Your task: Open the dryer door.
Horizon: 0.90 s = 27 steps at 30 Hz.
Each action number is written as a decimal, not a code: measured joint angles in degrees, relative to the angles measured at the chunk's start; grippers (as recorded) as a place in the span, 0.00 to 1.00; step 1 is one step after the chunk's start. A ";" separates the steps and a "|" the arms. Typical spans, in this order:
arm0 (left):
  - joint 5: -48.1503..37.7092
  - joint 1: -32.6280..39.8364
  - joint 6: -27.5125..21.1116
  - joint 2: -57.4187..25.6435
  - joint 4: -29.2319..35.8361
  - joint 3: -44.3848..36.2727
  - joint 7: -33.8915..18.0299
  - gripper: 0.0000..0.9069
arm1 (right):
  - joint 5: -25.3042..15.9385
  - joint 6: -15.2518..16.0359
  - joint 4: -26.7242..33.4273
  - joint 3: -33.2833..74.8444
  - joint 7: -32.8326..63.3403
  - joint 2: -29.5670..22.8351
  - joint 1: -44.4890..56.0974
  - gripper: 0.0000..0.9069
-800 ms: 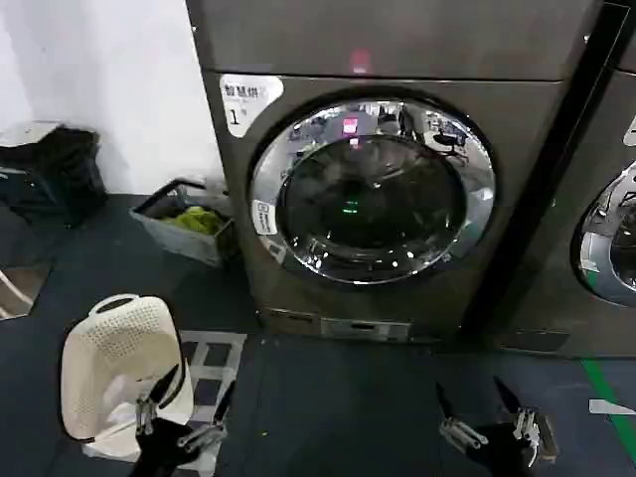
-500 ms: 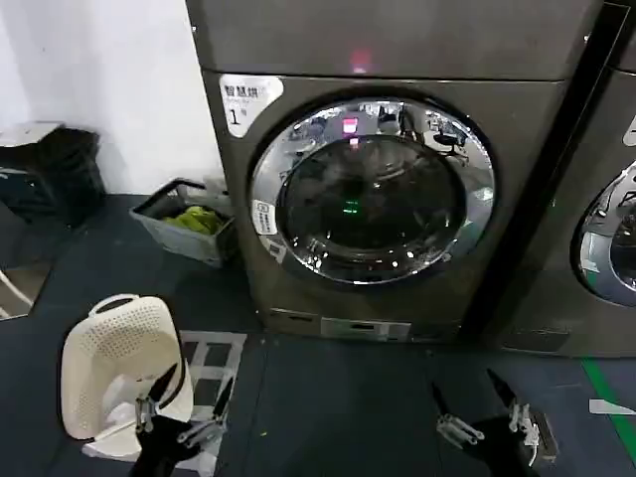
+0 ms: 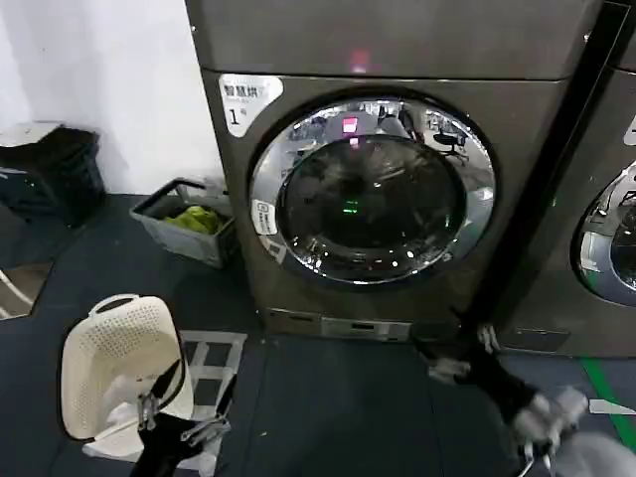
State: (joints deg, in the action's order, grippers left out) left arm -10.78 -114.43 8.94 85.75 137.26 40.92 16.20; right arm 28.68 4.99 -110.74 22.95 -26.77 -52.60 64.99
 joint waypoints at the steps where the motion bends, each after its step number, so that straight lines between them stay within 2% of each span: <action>1: 0.14 0.01 0.00 0.14 0.04 0.01 0.00 1.00 | 0.04 -0.06 0.84 -1.80 -0.33 -0.08 -1.96 1.00; 12: 2.56 0.39 0.30 1.25 -0.14 -0.96 0.50 1.00 | 0.33 -0.74 12.01 -19.93 -0.68 -2.67 -21.09 1.00; 27: 2.06 0.30 0.52 0.83 -1.06 -0.75 0.38 1.00 | 1.31 -0.92 22.22 -31.09 -0.60 -8.03 -36.25 1.00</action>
State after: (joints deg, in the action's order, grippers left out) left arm -8.72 -114.13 9.46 86.58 136.21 40.17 16.58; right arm 29.98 4.07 -88.51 -8.14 -27.36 -60.63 28.74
